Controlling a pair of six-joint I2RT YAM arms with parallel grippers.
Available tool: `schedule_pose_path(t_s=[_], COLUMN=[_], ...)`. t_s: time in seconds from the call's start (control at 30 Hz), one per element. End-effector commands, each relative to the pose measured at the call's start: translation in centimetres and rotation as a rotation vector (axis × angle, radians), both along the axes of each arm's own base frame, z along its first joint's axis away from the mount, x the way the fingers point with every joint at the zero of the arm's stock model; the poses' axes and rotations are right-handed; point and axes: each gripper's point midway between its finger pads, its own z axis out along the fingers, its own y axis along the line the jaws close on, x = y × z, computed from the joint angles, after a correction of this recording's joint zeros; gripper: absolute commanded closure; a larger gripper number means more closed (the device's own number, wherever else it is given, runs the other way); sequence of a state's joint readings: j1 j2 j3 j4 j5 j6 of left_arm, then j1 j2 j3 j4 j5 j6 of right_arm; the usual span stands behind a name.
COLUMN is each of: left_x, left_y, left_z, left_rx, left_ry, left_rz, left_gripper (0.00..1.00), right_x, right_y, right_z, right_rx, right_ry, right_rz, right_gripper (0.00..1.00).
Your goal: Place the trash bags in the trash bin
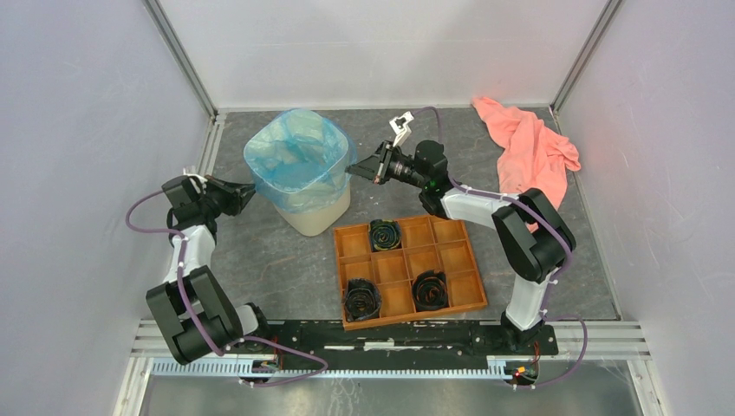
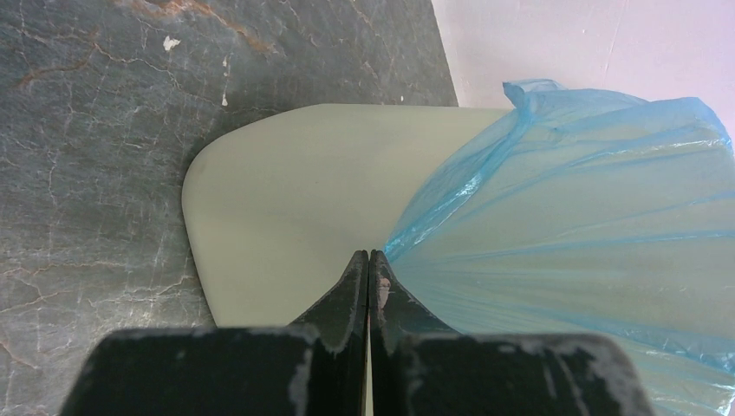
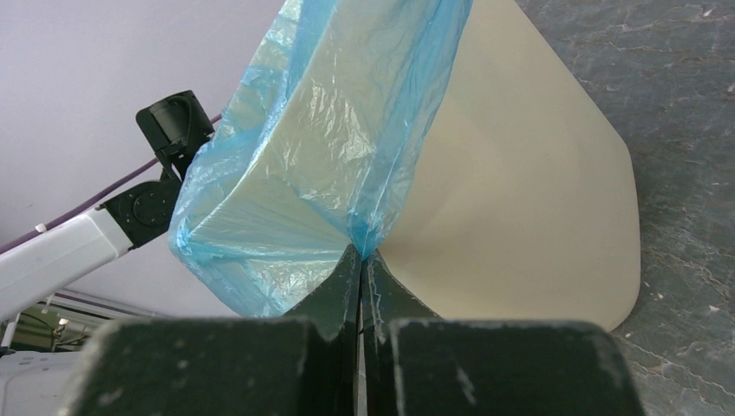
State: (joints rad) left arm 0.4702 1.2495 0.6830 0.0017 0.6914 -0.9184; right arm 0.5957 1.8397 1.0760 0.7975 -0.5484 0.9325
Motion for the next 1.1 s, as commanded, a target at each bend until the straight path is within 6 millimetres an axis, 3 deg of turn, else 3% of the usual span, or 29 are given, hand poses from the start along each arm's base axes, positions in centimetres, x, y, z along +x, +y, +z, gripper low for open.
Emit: schedule_pose_path(t_s=[0.0, 0.23, 0.4, 0.5, 0.6, 0.73, 0.83, 0.93, 1.0, 1.07], left_x=[0.3, -0.9, -3.3, -4.9, -6.0, -5.7, -4.6, -3.4, -2.5, -1.7], left_y=[0.1, 1.0, 2.0, 2.7, 3.0, 2.1, 0.3, -4.2, -8.0, -11.6], left_z=[0.7, 0.2, 1.4, 3.4, 6.3, 11.1, 15.1, 19.0, 20.4, 20.4], left_rx=[0.051, 0.184, 0.340, 0.424, 0.485, 0.558, 0.606, 0.637, 0.650, 0.670], left_ry=[-0.048, 0.025, 0.069, 0.052, 0.000, -0.084, -0.158, -0.274, -0.314, -0.317], left_rz=[-0.040, -0.046, -0.017, 0.054, 0.112, 0.067, -0.008, -0.135, -0.241, -0.344], left_gripper=[0.98, 0.98, 0.92, 0.85, 0.71, 0.50, 0.38, 0.31, 0.29, 0.29], right_x=[0.4, 0.5, 0.6, 0.2, -0.4, -0.6, -0.4, -0.1, -0.1, -0.3], right_y=[0.2, -0.3, -1.3, -1.9, -2.4, -3.8, -5.1, -6.1, -6.3, -5.9], right_z=[-0.2, -3.0, -3.2, -2.6, -2.4, -2.3, -2.1, -1.8, -1.5, -1.1], right_rx=[-0.047, -0.221, -0.331, -0.355, -0.372, -0.424, -0.470, -0.512, -0.513, -0.491], right_ry=[-0.057, -0.101, -0.144, -0.164, -0.174, -0.193, -0.215, -0.241, -0.248, -0.252], right_rz=[-0.010, 0.007, 0.001, -0.004, -0.003, -0.036, -0.078, -0.115, -0.124, -0.114], right_gripper=[0.99, 0.90, 0.80, 0.69, 0.60, 0.50, 0.42, 0.36, 0.34, 0.33])
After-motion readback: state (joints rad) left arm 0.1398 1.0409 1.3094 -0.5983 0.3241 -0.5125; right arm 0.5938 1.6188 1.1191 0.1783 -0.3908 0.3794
